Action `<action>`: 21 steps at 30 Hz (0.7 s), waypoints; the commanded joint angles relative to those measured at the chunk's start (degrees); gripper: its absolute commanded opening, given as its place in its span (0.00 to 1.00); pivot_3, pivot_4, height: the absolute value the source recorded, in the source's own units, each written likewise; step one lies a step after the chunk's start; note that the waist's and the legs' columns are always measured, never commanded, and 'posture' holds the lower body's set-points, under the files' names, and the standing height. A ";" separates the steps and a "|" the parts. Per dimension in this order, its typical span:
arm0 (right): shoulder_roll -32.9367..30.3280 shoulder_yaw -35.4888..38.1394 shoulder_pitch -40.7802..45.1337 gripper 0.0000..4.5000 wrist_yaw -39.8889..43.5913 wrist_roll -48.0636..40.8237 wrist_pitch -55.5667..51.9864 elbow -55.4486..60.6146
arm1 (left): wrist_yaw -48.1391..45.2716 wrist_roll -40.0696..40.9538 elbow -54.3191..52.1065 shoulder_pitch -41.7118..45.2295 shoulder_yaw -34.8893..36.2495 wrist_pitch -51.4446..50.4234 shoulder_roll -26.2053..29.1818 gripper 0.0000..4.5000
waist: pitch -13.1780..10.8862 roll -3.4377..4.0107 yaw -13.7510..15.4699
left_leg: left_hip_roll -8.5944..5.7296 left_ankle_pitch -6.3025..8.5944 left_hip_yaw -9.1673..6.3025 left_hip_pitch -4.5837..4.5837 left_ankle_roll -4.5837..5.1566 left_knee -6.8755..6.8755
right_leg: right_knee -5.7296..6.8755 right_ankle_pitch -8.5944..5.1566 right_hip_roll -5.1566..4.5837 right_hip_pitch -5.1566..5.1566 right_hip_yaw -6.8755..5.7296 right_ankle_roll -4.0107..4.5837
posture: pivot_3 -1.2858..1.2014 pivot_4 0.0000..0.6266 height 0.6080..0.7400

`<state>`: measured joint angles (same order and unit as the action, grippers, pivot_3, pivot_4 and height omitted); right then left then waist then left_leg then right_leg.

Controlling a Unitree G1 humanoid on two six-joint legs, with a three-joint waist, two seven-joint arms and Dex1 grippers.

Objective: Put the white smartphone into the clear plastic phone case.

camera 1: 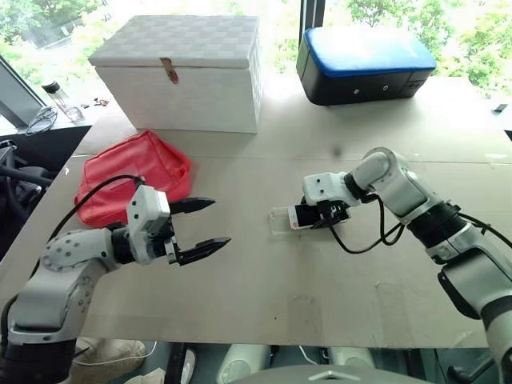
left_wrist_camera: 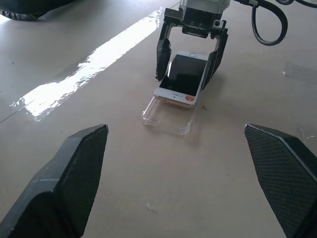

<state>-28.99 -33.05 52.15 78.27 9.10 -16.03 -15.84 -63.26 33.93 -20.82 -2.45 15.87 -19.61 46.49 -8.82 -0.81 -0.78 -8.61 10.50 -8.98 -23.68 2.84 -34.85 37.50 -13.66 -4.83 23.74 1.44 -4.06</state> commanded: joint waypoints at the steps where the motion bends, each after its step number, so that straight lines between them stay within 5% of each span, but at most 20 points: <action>1: 0.08 -1.10 -0.10 0.61 -0.19 2.26 -1.88 -1.12 | 0.87 1.01 -1.92 0.41 0.67 0.05 -0.21 1.00 | 0.00 0.00 -0.01 | 0.00 0.00 0.00 0.00 0.00 0.00 | 0.00 0.00 0.00 0.00 0.00 0.00 | 0.52 0.24 1.00; 21: -1.90 -3.31 -3.72 0.61 3.11 4.37 0.52 4.12 | 0.81 0.38 -0.37 3.00 -1.15 0.25 -0.18 1.00 | 0.03 -0.03 0.18 | 0.00 -0.01 0.00 -0.01 -0.03 0.00 | -0.09 0.00 -0.02 -0.05 -0.04 0.00 | 0.52 0.24 1.00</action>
<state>-30.13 -33.82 50.31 79.89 11.70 -15.27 -11.16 -62.31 33.89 -20.67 -0.13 14.54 -19.86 46.29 -8.79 -0.83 -0.59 -8.61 10.50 -8.97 -23.69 2.83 -34.85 37.41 -13.66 -4.85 23.69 1.40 -4.07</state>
